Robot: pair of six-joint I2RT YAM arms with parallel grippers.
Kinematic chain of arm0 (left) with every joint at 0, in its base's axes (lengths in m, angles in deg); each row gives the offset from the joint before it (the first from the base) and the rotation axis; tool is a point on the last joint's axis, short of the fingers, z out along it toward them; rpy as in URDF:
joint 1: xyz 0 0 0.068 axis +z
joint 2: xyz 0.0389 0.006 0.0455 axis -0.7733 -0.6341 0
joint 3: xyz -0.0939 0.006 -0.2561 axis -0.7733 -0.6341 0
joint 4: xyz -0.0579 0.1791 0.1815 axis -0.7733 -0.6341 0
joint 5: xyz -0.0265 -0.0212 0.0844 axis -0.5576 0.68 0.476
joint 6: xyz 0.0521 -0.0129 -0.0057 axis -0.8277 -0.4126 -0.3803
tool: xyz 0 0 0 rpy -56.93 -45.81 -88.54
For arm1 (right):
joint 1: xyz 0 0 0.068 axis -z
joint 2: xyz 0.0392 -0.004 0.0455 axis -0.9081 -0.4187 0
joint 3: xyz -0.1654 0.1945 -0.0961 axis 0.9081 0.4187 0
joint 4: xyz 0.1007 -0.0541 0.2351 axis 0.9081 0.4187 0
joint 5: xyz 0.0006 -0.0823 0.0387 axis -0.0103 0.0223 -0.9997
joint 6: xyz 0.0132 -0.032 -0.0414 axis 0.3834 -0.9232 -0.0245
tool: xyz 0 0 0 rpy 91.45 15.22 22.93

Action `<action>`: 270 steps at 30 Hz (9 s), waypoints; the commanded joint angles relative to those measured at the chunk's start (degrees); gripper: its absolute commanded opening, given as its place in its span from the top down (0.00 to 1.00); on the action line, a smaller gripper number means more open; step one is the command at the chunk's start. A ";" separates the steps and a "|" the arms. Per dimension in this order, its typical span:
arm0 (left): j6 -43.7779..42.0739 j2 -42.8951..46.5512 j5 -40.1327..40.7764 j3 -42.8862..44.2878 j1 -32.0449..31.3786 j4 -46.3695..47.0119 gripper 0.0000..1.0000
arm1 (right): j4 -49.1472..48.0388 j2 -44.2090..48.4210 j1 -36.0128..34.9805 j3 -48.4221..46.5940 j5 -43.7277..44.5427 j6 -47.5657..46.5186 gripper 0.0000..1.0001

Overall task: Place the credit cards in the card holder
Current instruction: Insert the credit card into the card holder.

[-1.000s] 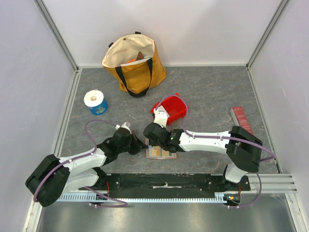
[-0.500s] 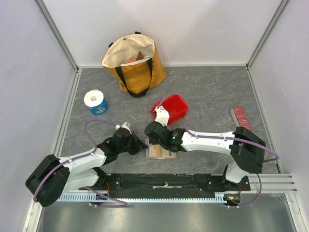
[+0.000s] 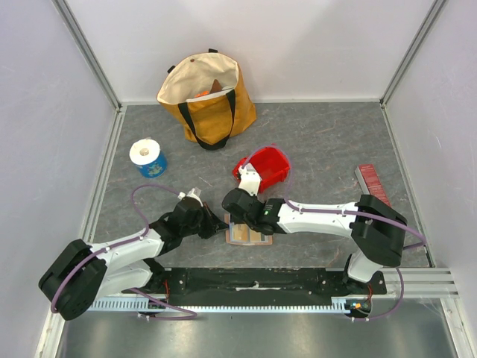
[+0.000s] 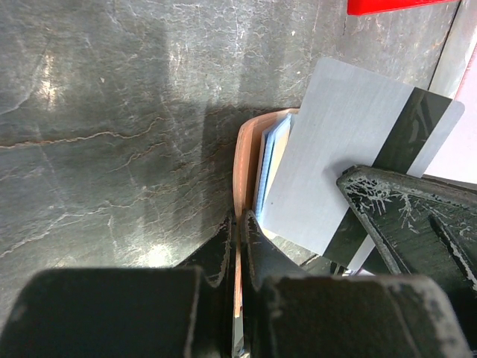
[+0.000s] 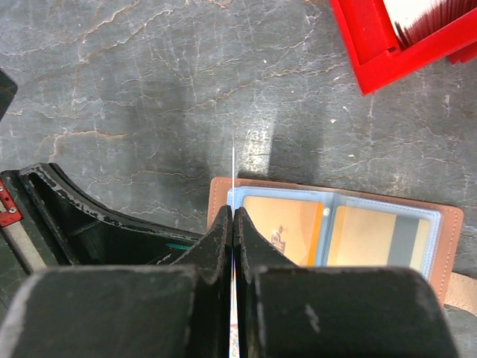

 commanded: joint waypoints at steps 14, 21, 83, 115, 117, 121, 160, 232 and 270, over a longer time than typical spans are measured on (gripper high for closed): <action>-0.71 1.11 -1.66 1.58 0.22 1.10 0.98 | 9.11 -0.91 -1.66 -4.81 9.16 -1.72 1.00; -0.80 1.11 -1.75 1.85 0.13 1.02 0.98 | 14.29 -1.08 -2.71 -6.92 12.50 -2.60 1.00; 0.25 -6.27 -0.34 -2.20 0.31 5.76 0.98 | -31.23 13.68 13.20 35.79 -25.55 7.50 1.00; 0.34 -7.06 -0.87 -2.55 0.04 6.82 0.98 | -37.99 8.15 13.20 38.43 -30.12 8.91 1.00; 0.17 -7.06 -0.52 -2.64 0.22 6.64 0.98 | -38.78 8.41 13.20 39.22 -30.12 9.52 1.00; 0.08 -6.80 -0.25 -2.72 0.13 6.38 0.98 | -39.75 8.93 13.20 40.37 -31.26 10.14 1.00; -0.45 -3.72 -0.16 -3.52 0.04 4.62 0.98 | -36.41 7.09 14.16 37.99 -25.72 11.37 1.00; 2.36 -0.47 0.98 -6.33 -1.71 6.11 0.98 | -22.09 8.94 5.29 26.48 -25.02 9.26 0.52; 0.60 4.98 5.11 -5.36 -1.63 -1.62 0.98 | -7.41 26.16 7.04 27.71 -15.53 2.05 0.40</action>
